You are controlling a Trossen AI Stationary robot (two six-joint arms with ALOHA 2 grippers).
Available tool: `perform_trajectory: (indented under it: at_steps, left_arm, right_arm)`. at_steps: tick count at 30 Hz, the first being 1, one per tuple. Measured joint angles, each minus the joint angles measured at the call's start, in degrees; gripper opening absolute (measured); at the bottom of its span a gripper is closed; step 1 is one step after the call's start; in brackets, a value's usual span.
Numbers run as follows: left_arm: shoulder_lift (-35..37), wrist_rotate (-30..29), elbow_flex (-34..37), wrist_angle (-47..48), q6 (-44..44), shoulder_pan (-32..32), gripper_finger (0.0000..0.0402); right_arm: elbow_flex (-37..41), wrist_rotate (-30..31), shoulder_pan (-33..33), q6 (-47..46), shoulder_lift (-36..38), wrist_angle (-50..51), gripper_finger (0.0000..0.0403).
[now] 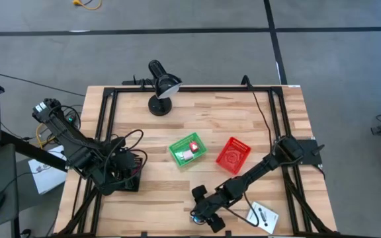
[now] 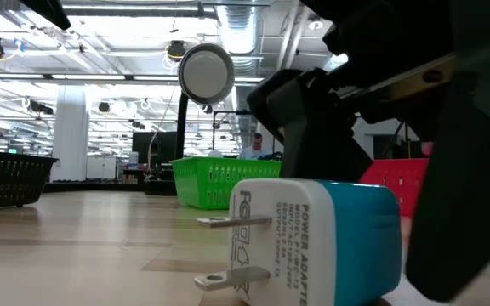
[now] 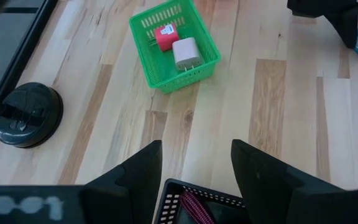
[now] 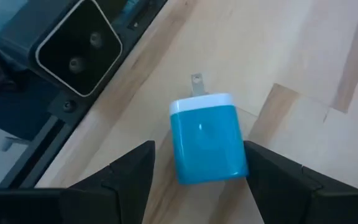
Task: Pick and place items into bin
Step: Put the blue charger adapter into the green bin
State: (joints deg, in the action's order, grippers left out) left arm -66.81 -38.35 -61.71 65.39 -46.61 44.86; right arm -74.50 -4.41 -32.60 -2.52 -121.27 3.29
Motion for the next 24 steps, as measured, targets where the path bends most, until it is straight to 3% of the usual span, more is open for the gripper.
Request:
perform_trajectory:
  at_steps: [13, 24]
  left_arm:
    - [0.0, 0.0, 0.0, -0.08, -0.24, 0.0, 0.0183]
    - [0.0, 0.02, 0.0, -0.52, -0.22, 0.0, 0.0183]
  right_arm:
    - [0.0, 0.92, 0.48, -0.42, 0.0, -1.89, 0.0226]
    - [0.0, -2.47, 1.01, -0.44, 0.0, -2.51, 0.015]
